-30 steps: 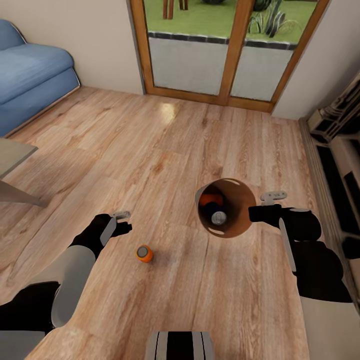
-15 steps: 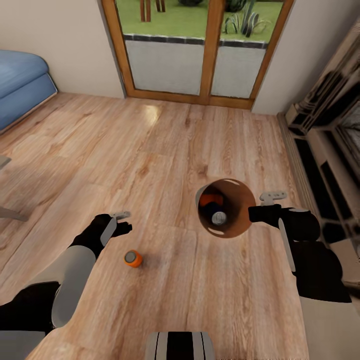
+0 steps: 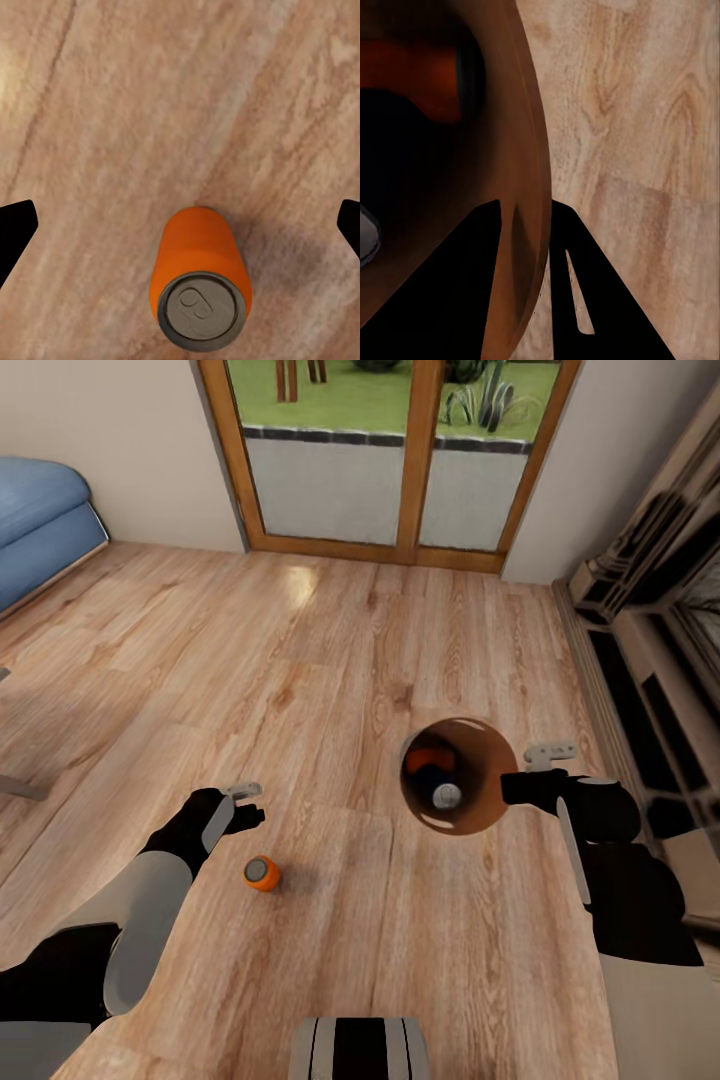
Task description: Put the three can of soda from the living room inside the tash can in the kitchen.
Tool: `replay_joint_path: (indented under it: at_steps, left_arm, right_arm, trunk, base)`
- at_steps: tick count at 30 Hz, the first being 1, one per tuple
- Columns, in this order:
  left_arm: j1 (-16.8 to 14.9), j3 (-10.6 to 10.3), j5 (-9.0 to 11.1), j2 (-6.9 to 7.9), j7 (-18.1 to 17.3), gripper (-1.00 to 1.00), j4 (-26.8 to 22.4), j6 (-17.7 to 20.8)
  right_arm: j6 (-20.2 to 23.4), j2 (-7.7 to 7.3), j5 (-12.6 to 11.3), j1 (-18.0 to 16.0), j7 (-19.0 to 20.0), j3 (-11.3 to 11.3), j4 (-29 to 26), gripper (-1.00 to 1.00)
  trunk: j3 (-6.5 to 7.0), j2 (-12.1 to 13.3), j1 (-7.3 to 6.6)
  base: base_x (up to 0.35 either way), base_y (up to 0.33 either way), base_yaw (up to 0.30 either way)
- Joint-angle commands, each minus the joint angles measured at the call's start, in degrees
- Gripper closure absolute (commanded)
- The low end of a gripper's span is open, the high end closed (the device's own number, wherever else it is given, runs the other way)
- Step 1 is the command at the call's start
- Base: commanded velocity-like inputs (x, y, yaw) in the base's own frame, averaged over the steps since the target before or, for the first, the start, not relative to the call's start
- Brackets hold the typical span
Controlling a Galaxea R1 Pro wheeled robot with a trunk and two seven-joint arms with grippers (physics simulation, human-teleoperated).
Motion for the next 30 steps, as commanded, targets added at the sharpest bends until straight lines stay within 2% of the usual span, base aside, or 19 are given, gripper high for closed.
replay_joint_path:
  at_steps: [1,5,12,17,30]
  left_arm:
    - [0.00,0.00,0.00,-0.01,0.04,-1.00,0.01,-0.01]
    - [0.00,0.00,0.00,-0.05,0.08,-1.00,0.01,-0.01]
    - [0.00,0.00,0.00,-0.10,0.24,-1.00,0.01,-0.01]
    - [0.00,0.00,-0.07,-0.35,0.28,-1.00,0.01,-0.02]
    - [0.00,-0.16,-0.09,-1.04,0.57,-1.00,0.01,-0.09]
  right_arm:
    - [0.13,0.01,-1.59,-0.05,0.13,-0.01,-0.03,1.00]
    - [0.13,-0.07,-1.59,-0.15,0.05,-0.07,-0.03,1.00]
    - [0.13,-0.33,-1.52,-7.43,-0.08,-0.09,-0.03,1.00]
    - [0.13,-0.32,-1.51,-9.34,-0.08,-0.07,-0.03,1.00]
    - [0.13,-0.21,-1.51,-9.84,-0.08,-0.03,-0.03,1.00]
  trunk:
    - [0.01,0.00,-0.01]
    - [0.01,0.00,-0.01]
    - [-0.02,0.00,-0.01]
    - [-0.32,0.00,-0.01]
    - [-3.66,-4.82,2.65]
  base:
    - [0.000,0.000,0.000]
    - [0.000,0.000,0.000]
    - [0.000,0.000,0.000]
    - [0.000,0.000,0.000]
    - [0.000,0.000,0.000]
